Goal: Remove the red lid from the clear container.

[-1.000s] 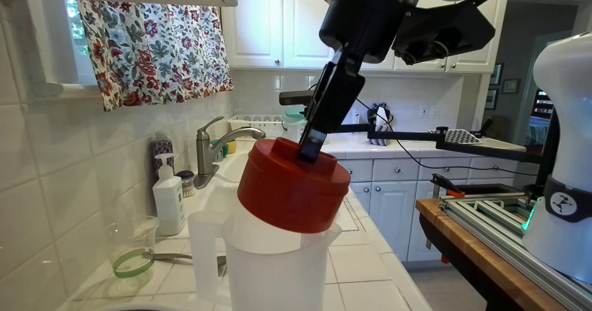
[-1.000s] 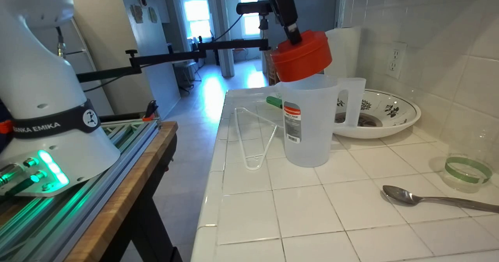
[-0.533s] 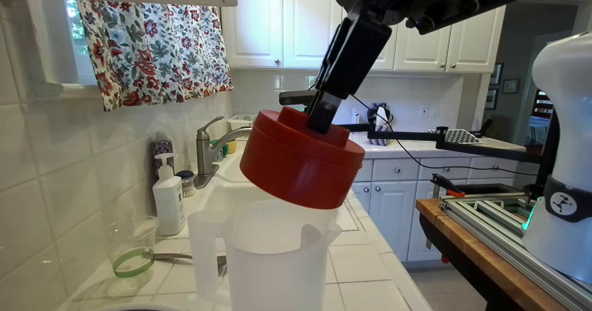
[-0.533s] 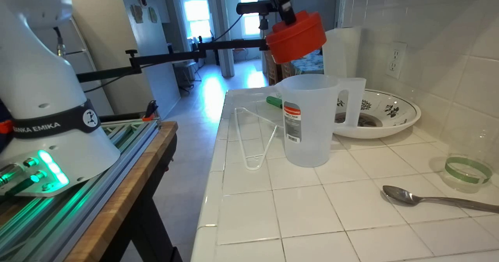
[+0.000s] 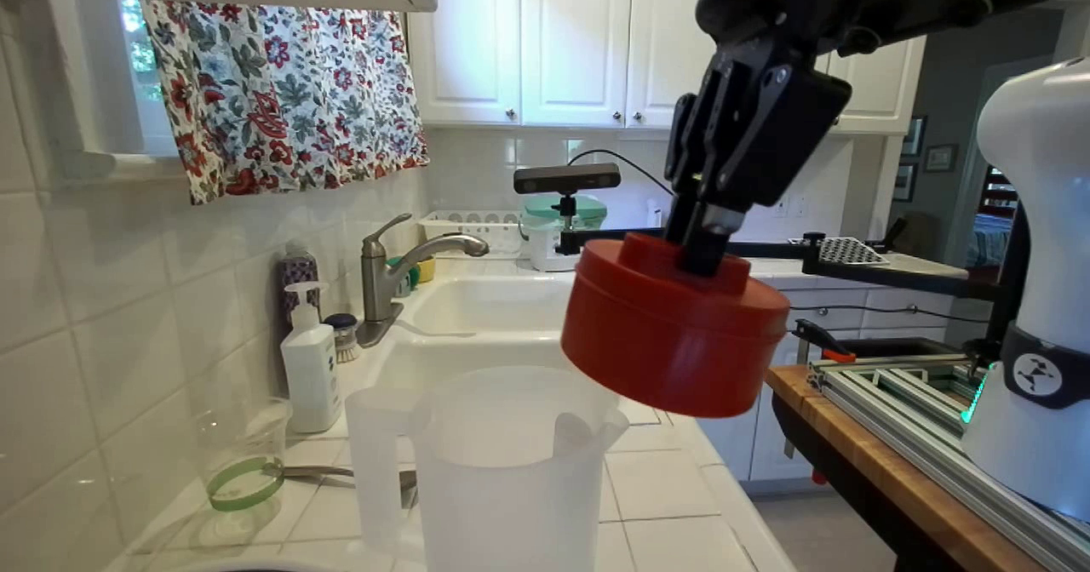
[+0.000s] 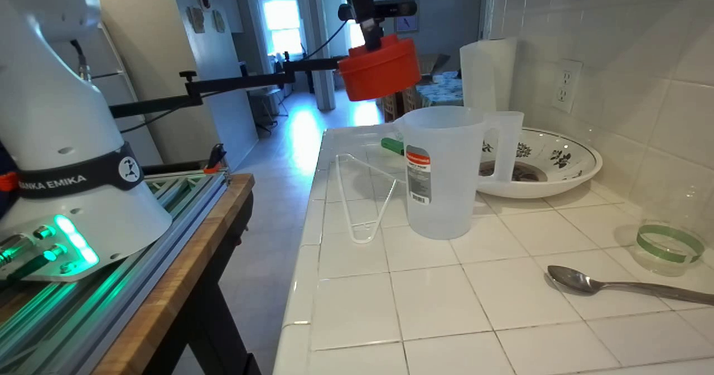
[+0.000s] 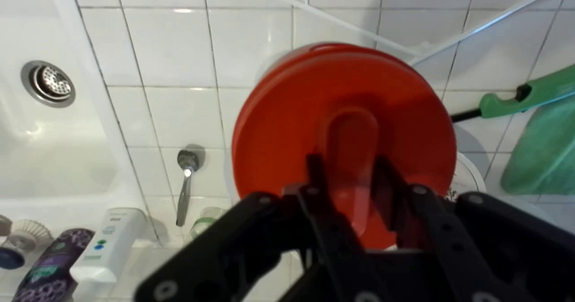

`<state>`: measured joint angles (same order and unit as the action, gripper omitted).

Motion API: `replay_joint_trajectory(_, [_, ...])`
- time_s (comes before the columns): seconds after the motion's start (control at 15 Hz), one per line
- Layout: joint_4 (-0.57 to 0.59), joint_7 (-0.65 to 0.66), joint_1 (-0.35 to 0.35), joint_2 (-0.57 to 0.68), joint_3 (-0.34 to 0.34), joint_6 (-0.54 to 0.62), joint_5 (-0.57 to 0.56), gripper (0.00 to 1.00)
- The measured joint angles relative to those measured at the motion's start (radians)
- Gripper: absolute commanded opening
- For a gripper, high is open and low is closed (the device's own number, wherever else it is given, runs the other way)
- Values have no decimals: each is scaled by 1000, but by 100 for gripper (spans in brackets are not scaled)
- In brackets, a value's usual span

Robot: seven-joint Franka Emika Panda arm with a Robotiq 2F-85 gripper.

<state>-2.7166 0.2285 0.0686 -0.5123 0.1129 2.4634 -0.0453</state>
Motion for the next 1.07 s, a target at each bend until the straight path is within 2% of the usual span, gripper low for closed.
replay_joint_trajectory(0.2, [-40, 0, -1, -27, -7, -51, 0, 8])
replay_joint_trajectory(0.6, [-41, 0, -10, -55, -36, -143, 18, 8])
replay_joint_trajectory(1.07, [-41, 1, -119, -74, -77, -170, 15, 8])
